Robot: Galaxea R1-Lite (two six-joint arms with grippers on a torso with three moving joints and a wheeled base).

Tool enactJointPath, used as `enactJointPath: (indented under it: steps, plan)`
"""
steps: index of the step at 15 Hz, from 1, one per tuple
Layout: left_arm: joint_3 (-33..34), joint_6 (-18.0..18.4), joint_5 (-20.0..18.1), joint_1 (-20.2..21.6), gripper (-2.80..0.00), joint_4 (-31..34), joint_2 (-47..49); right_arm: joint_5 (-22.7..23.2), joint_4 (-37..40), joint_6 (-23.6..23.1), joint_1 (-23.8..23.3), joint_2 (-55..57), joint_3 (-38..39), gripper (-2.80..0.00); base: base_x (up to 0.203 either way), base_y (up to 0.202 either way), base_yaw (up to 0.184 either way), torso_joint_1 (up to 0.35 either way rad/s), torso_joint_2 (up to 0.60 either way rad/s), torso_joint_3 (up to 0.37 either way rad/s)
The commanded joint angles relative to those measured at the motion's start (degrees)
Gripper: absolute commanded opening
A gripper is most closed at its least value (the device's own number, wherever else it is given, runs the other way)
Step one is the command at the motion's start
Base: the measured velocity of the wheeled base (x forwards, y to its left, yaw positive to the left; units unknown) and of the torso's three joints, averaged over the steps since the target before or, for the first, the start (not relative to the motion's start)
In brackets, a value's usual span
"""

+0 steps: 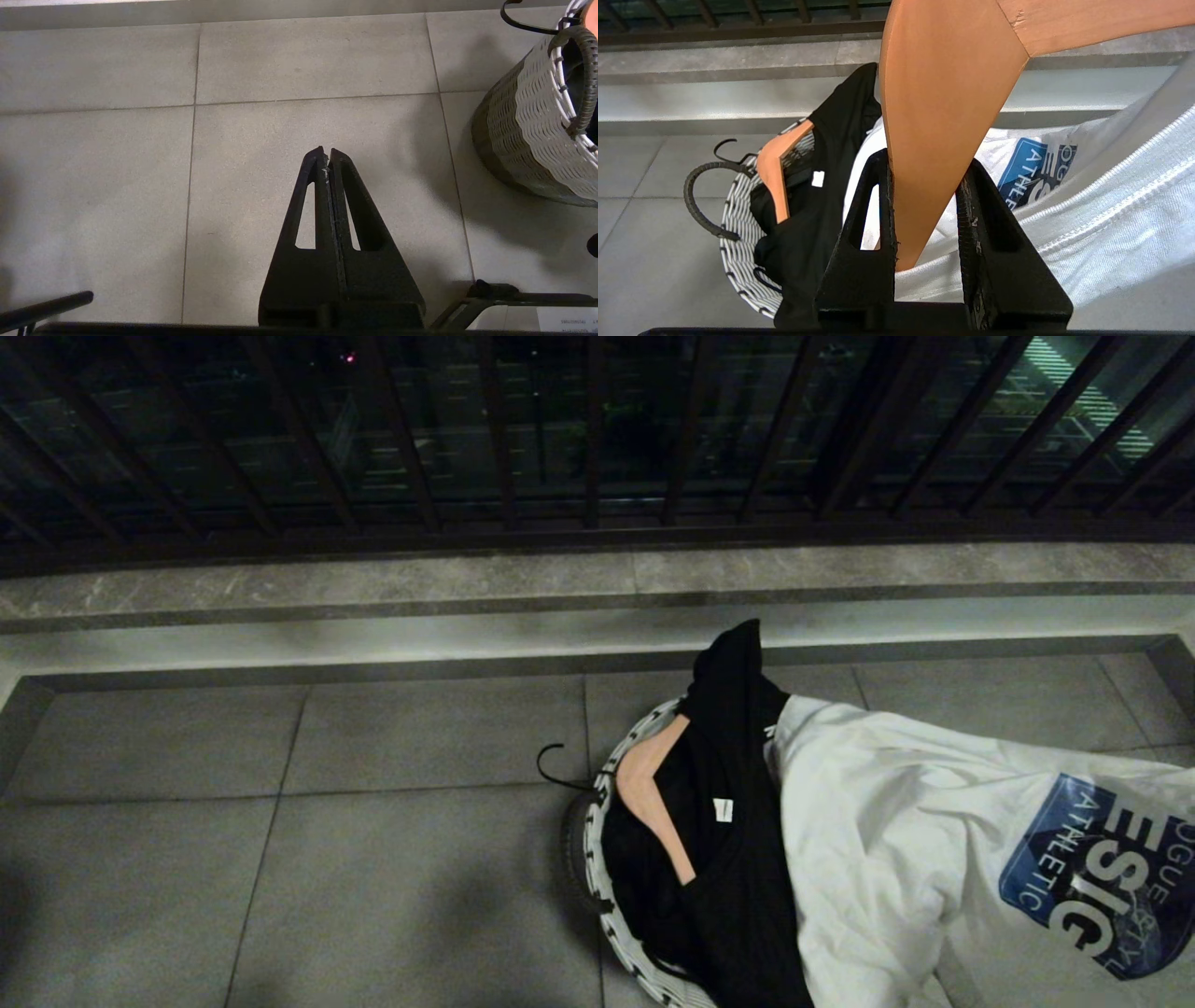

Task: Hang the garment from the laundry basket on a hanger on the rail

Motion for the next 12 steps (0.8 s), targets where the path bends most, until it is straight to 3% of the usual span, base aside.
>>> enactJointPath:
  steps: [1, 9, 12]
  plan:
    - [0.0, 0.0, 0.0, 0.0, -2.80, 0.0, 0.0, 0.0, 0.0, -0.4, 0.0, 0.1, -0.4, -2.80, 0.000, 0.000, 0.000, 0.000, 0.00, 0.000]
    - [0.1, 0.0, 0.0, 0.0, -2.80, -0.1, 0.0, 0.0, -0.1, -1.6, 0.0, 0.1, -0.5, -2.80, 0.000, 0.000, 0.000, 0.000, 0.00, 0.005]
    - [0.1, -0.1, 0.0, 0.0, -2.80, -0.1, 0.0, 0.0, -0.1, -1.9, 0.0, 0.1, -0.4, -2.80, 0.000, 0.000, 0.000, 0.003, 0.00, 0.150]
